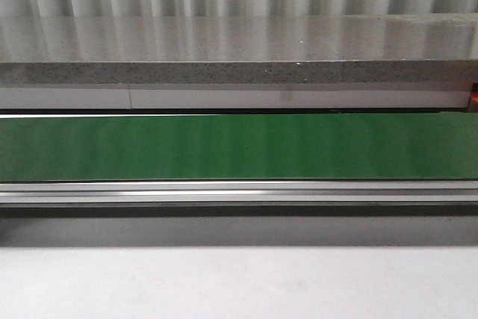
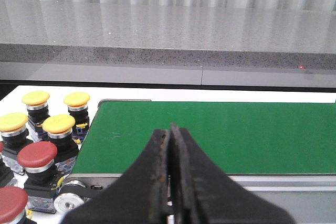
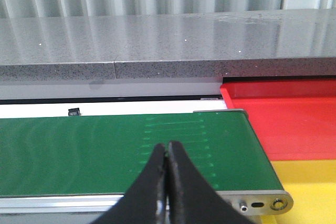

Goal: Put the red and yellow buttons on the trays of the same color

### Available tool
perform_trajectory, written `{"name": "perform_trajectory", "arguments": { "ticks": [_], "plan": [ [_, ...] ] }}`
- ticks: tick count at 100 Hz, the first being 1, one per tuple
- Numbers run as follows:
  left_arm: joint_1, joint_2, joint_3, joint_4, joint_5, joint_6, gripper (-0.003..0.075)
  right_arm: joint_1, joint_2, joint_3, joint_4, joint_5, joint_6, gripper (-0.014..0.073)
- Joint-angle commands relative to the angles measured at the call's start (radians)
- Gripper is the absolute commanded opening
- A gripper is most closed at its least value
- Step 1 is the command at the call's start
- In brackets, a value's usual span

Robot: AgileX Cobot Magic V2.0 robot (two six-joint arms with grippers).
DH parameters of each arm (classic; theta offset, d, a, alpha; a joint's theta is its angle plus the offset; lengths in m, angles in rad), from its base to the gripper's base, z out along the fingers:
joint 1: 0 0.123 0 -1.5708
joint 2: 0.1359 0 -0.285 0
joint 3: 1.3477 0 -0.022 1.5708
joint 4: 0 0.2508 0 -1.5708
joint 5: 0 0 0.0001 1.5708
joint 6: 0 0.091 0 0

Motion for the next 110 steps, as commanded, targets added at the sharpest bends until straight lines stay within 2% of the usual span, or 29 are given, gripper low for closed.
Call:
{"name": "perform_trajectory", "arguments": {
  "ticks": [1,73,96,110],
  "plan": [
    [-0.001,-0.029,0.046,-0.007,-0.081,-0.004,-0.0020,-0.007,-0.013,0.002,-0.010,-0.073,-0.001,-0.0066],
    [-0.001,-0.029,0.041,-0.007,-0.083,-0.004,-0.0020,-0.007,-0.013,0.002,-0.010,-0.073,-0.001,-0.0066],
    [-0.001,-0.020,-0.089,0.001,0.008,-0.004,-0.0020,-0.007,-0.013,0.002,-0.010,-0.073,-0.001,-0.0066],
    [-0.001,0.056,-0.207,0.001,0.073,-0.004,-0.0020,-0.007,-0.013,0.002,-0.010,-0.073,-0.001,-0.0066]
  ]
}}
